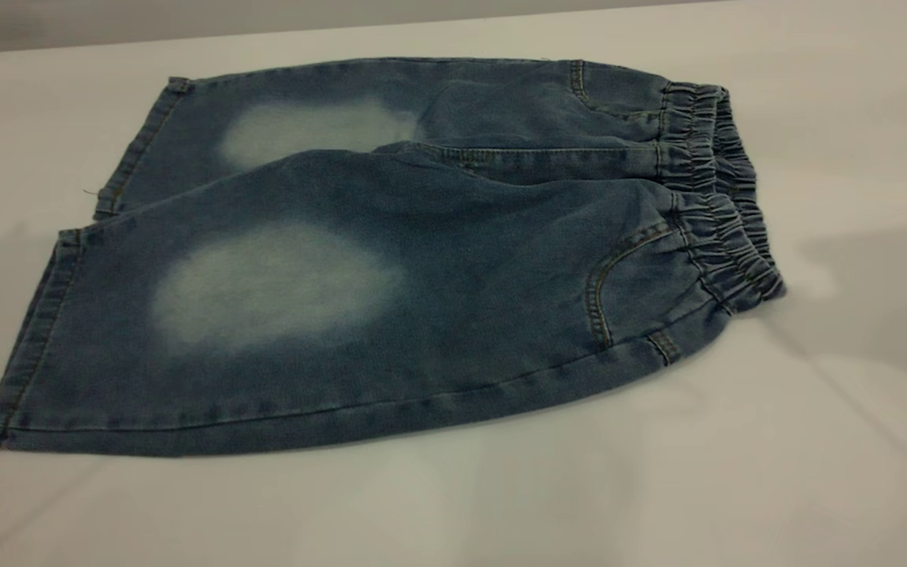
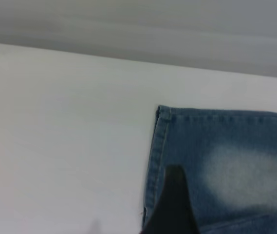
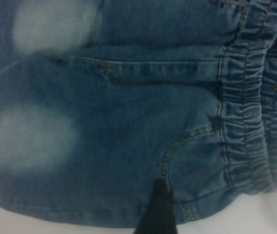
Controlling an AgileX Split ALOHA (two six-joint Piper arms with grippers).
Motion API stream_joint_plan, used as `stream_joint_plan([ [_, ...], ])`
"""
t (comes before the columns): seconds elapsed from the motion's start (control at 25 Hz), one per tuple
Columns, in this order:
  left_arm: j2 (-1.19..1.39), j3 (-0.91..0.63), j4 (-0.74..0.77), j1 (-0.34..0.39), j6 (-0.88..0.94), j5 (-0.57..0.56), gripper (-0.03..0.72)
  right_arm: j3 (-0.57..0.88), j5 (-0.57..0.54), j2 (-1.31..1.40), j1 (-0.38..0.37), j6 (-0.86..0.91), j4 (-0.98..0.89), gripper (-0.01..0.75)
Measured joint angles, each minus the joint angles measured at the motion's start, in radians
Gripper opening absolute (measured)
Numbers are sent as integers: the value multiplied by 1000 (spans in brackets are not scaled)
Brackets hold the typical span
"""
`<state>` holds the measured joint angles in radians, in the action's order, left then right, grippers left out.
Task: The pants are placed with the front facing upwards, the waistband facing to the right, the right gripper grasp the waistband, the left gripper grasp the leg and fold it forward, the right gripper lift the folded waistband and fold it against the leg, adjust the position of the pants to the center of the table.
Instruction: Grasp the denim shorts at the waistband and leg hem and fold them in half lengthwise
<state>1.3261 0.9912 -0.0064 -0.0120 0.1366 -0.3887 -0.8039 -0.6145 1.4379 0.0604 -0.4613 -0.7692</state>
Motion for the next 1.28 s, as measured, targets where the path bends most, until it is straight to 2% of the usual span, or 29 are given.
stream_joint_plan([
  [0.2, 0, 0, 6, 0, 0, 0, 536, 1, 37, 109, 0, -5, -7, 573],
  [0.4, 0, 0, 6, 0, 0, 0, 536, 1, 29, 204, -22, -29, -10, 573],
  [0.48, 0, 0, 6, 0, 0, 0, 536, -4, 3, 218, -52, -60, -20, 573],
  [0.6, 0, 0, 6, 0, -1, 0, 536, -11, -54, 217, -139, -123, -52, 573],
  [0.72, 0, 0, 6, 0, -1, 0, 536, 0, -123, 229, -221, -223, -148, 573],
  [0.8, 0, 0, 6, 0, -1, 0, 536, 23, -167, 242, -249, -310, -240, 568],
  [0.92, 0, 0, 6, 0, -1, 0, 536, 65, -202, 278, -251, -448, -368, 555],
  [1.04, 0, 0, 6, 0, -1, 0, 536, 102, -190, 326, -250, -558, -444, 540],
  [1.28, 0, 0, -1, 0, -1, -5, 536, 111, -192, 433, -250, -646, -536, 521],
])
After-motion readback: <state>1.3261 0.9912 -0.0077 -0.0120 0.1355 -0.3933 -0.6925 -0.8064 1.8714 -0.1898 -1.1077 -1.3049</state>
